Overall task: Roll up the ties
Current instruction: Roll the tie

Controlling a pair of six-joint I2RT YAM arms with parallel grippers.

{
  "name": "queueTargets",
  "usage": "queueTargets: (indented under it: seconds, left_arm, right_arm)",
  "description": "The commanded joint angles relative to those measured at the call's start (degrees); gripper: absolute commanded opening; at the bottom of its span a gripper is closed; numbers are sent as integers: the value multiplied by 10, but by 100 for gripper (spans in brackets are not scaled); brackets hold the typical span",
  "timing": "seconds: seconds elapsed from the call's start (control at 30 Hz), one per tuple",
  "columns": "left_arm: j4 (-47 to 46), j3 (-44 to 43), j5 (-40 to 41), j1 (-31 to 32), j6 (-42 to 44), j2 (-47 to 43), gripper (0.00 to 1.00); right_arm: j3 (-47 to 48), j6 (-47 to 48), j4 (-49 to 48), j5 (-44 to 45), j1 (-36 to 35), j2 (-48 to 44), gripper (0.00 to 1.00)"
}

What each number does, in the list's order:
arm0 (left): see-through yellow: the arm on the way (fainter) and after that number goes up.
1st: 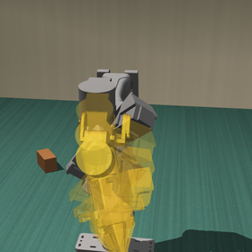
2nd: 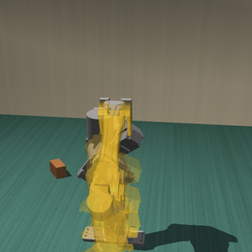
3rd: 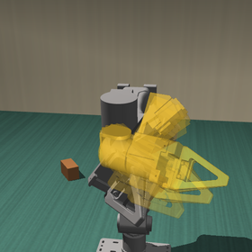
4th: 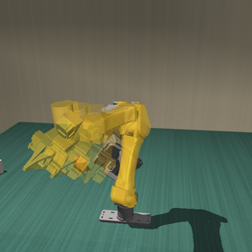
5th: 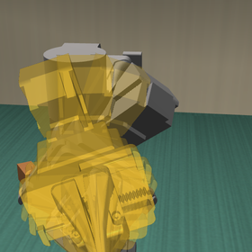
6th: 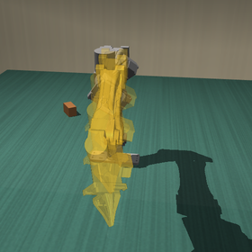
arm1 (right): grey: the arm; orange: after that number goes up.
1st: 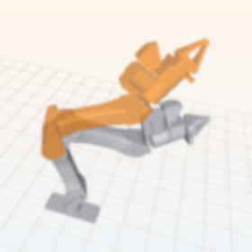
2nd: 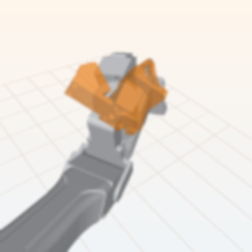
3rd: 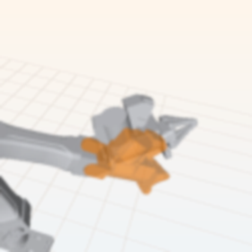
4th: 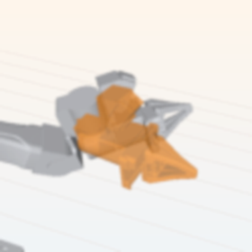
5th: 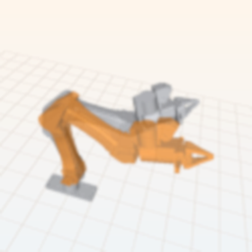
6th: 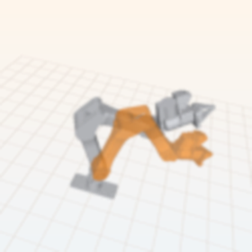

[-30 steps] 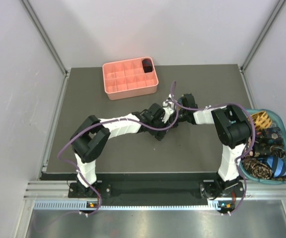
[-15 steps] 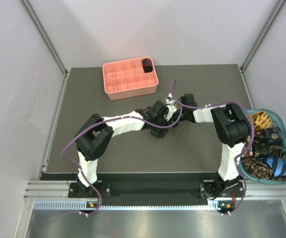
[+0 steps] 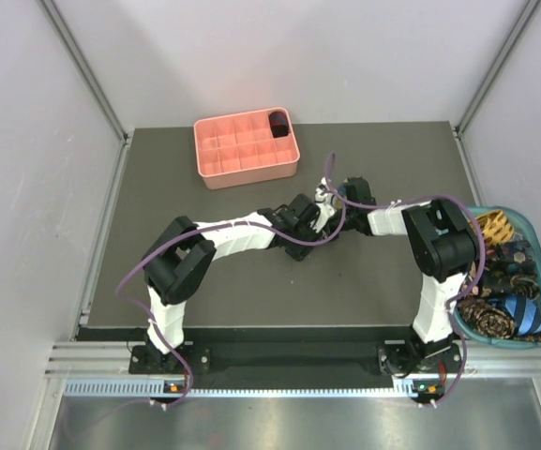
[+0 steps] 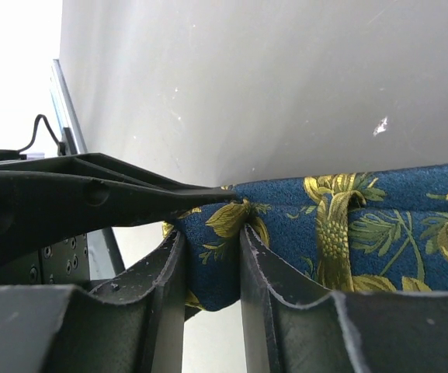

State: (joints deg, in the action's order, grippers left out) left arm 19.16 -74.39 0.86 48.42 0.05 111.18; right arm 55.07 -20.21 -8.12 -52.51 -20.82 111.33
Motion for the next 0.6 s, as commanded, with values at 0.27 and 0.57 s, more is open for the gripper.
queueTargets:
  seconds: [0.27,0.57]
  left_arm:
    - [10,9,12,-6,-32,19,40]
    - [43,5,14,-6,-47,43,35]
  right_arm:
    - [-47,36,40,88,5,-1,23]
    - [-41,20,21,84,14,-14,35]
